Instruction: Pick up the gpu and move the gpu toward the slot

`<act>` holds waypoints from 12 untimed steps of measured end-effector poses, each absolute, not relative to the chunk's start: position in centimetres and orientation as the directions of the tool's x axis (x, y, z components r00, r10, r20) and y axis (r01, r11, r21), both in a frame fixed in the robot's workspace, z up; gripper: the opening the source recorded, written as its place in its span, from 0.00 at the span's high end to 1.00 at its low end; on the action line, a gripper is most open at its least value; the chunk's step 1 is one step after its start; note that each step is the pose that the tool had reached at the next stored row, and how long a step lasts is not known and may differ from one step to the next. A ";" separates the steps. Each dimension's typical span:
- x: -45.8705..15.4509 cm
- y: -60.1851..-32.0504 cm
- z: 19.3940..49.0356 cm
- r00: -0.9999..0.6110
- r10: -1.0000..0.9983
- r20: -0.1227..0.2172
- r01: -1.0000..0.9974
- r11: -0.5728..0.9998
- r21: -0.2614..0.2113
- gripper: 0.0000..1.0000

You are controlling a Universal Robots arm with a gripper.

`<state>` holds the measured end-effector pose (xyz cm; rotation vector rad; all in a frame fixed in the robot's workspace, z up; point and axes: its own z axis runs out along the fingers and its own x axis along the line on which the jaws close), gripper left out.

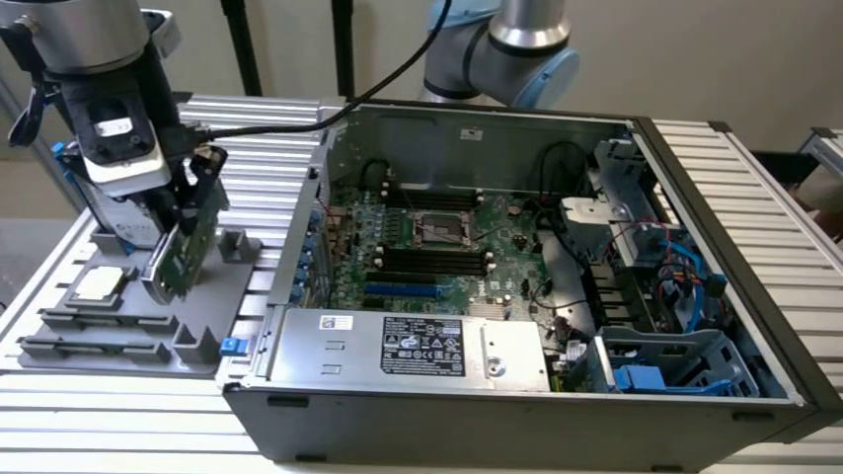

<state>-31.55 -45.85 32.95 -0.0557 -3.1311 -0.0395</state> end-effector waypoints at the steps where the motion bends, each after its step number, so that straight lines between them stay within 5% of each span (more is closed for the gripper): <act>1: -31.4 -45.9 33.4 -0.999 0.035 0.011 0.036 0.999 0.026 0.74; 12: -28.3 -46.4 38.4 -0.999 0.035 0.019 0.036 0.999 0.036 0.74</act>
